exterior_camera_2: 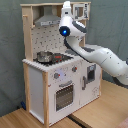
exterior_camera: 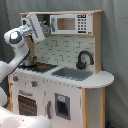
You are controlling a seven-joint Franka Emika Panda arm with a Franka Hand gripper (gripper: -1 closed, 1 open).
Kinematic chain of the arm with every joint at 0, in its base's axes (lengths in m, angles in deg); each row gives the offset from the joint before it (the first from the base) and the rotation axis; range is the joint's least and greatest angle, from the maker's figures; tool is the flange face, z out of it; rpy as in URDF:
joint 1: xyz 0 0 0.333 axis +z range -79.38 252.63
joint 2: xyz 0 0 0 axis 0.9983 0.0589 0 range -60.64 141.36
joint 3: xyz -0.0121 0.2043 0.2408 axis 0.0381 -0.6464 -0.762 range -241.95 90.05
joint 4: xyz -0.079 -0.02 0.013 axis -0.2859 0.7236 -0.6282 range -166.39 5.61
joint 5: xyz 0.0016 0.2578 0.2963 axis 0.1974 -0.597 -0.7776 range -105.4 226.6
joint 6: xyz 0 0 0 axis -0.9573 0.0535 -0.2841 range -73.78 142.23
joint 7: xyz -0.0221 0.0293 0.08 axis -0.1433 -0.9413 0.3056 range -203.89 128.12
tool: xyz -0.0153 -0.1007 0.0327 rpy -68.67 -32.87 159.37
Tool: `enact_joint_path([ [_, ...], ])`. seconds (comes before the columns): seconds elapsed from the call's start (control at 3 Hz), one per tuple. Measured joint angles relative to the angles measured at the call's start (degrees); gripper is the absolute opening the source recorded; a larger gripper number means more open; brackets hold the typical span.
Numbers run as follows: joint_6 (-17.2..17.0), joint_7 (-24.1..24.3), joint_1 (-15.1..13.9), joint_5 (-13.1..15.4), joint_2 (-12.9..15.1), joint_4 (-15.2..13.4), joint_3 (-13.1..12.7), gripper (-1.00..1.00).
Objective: Play with the kitchen
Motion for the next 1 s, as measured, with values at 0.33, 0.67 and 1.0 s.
enact_joint_path([
  [0.33, 0.0, 0.0, -3.7, 0.0, 0.7, 4.3, 0.0, -1.00],
  [0.67, -5.6, 0.0, -4.5, 0.0, 0.9, 2.0, 0.5, -1.00],
  [1.0, -10.9, -0.3, -2.5, 0.0, 0.8, 0.2, 1.0, -1.00],
])
